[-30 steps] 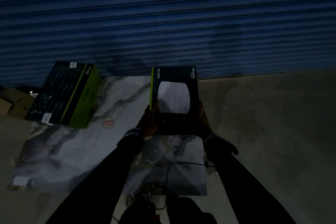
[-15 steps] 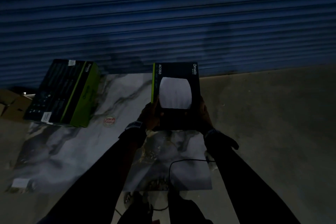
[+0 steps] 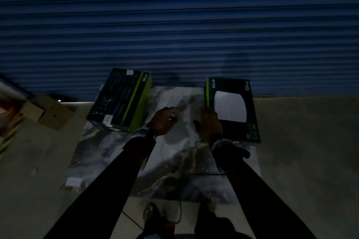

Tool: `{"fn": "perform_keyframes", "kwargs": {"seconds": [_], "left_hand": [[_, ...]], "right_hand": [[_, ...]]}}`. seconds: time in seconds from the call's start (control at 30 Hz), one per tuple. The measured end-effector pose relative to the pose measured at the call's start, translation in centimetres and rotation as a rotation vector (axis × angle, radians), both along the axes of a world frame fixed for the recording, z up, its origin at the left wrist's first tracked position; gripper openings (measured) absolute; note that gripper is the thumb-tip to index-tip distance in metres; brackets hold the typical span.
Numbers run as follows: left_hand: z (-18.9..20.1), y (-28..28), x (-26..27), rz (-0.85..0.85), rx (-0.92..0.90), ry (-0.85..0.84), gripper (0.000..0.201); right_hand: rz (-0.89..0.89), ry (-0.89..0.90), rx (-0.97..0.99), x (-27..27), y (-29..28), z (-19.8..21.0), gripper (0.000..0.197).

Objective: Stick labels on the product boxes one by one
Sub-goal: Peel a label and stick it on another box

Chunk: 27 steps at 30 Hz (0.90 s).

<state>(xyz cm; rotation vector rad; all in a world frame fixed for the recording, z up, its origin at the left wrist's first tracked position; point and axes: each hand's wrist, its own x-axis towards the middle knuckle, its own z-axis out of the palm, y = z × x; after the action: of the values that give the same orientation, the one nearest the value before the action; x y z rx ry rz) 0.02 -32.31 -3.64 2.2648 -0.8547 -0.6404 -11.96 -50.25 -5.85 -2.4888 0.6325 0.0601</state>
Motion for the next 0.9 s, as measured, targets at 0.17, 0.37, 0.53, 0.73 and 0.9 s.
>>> {"fn": "perform_keyframes", "kwargs": {"seconds": [0.17, 0.37, 0.53, 0.73, 0.9], "left_hand": [[0.4, 12.0, 4.3, 0.18, 0.151, -0.046, 0.034], [-2.8, 23.7, 9.4, 0.4, 0.331, -0.108, 0.046], [-5.4, 28.0, 13.1, 0.413, 0.329, -0.042, 0.069], [-8.1, 29.6, 15.9, 0.433, 0.22, 0.17, 0.095], [-7.8, 29.8, 15.1, 0.518, 0.127, 0.169, 0.098]], "right_hand": [[0.19, 0.029, 0.073, 5.8, 11.3, -1.6, 0.05], [0.24, 0.175, 0.275, 12.9, 21.8, -5.0, 0.063], [0.1, 0.251, 0.374, 16.4, 25.5, -6.5, 0.076], [-0.069, 0.196, 0.593, 17.2, 26.4, -9.1, 0.074], [-0.291, 0.05, 0.747, 16.4, 26.8, -10.4, 0.077]]}}
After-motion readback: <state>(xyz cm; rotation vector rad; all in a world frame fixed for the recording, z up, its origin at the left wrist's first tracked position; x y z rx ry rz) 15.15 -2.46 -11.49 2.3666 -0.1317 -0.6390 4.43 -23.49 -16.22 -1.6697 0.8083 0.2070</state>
